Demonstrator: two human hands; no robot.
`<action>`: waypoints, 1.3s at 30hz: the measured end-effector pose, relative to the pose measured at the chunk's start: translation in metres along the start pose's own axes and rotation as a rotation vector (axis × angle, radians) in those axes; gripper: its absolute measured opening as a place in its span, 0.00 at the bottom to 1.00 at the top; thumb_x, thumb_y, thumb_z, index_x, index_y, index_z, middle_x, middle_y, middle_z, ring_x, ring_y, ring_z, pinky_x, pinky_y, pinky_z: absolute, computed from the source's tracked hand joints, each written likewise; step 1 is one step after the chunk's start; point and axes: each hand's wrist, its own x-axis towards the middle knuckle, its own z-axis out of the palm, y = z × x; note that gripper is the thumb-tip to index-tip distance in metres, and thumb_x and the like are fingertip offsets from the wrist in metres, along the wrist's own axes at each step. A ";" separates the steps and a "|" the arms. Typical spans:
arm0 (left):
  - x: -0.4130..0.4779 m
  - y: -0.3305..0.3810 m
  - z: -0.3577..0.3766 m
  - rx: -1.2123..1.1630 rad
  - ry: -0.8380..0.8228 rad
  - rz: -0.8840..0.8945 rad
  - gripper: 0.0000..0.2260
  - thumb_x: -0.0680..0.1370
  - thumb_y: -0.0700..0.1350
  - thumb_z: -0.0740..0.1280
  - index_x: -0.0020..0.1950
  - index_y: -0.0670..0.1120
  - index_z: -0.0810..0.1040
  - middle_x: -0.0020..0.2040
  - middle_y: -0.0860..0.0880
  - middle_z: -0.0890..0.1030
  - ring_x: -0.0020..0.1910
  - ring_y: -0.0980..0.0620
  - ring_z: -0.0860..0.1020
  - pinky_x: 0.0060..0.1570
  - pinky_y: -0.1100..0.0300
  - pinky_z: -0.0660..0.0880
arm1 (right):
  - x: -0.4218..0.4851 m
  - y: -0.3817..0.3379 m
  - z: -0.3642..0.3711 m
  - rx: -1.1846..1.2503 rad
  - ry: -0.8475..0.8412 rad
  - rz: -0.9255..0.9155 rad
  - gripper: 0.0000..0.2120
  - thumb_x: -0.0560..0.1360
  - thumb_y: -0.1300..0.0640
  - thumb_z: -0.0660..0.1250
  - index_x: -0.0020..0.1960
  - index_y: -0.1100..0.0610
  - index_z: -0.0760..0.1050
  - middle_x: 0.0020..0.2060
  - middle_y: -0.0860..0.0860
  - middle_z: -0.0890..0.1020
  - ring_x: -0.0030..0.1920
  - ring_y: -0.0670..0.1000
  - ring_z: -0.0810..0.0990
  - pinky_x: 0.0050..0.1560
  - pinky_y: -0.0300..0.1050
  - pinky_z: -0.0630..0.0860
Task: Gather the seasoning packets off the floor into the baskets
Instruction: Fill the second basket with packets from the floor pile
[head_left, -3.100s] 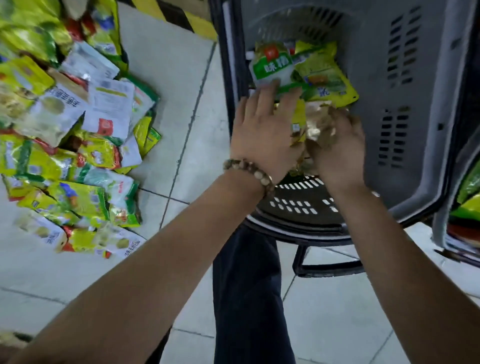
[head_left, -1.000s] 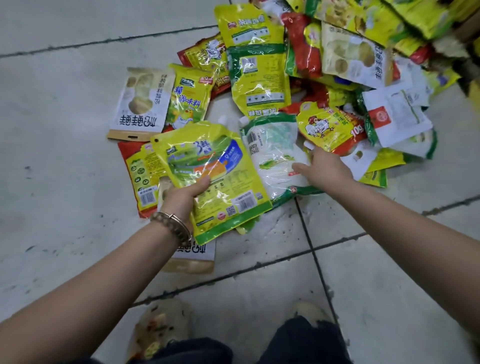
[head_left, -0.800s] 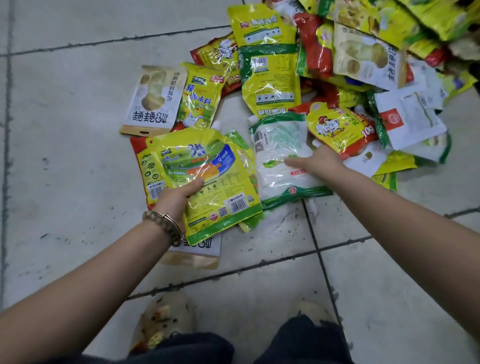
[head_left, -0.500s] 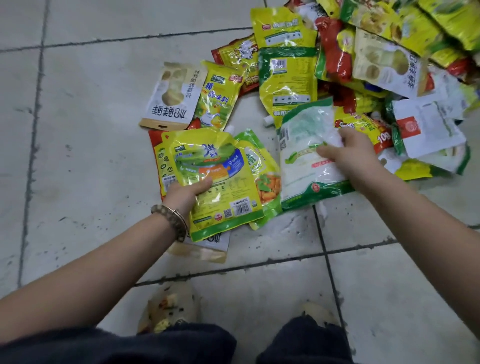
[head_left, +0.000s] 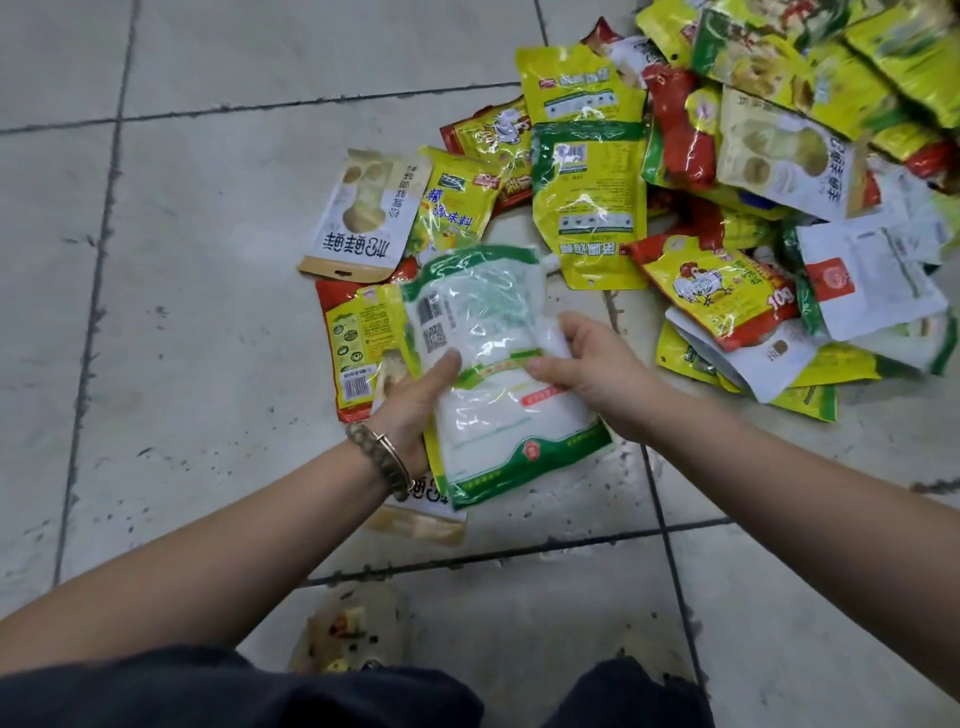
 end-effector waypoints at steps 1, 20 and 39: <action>0.001 -0.001 -0.003 0.006 0.045 0.015 0.36 0.62 0.49 0.73 0.68 0.42 0.69 0.59 0.37 0.79 0.54 0.38 0.79 0.45 0.44 0.80 | 0.002 0.002 0.004 -0.037 -0.014 0.010 0.12 0.72 0.71 0.67 0.44 0.54 0.72 0.38 0.51 0.80 0.33 0.44 0.79 0.37 0.39 0.78; 0.000 0.013 -0.034 0.150 0.241 0.127 0.26 0.61 0.39 0.74 0.59 0.41 0.77 0.52 0.40 0.82 0.50 0.40 0.81 0.57 0.40 0.74 | 0.059 0.038 -0.006 -0.641 0.270 0.205 0.10 0.68 0.52 0.75 0.40 0.52 0.74 0.44 0.54 0.83 0.43 0.53 0.78 0.42 0.43 0.73; -0.083 0.052 0.179 0.496 -0.212 0.317 0.14 0.72 0.53 0.69 0.53 0.46 0.77 0.50 0.48 0.82 0.43 0.53 0.81 0.46 0.65 0.77 | -0.209 -0.098 -0.136 -0.313 1.043 -0.071 0.17 0.67 0.62 0.75 0.51 0.52 0.74 0.39 0.45 0.79 0.37 0.42 0.77 0.38 0.30 0.73</action>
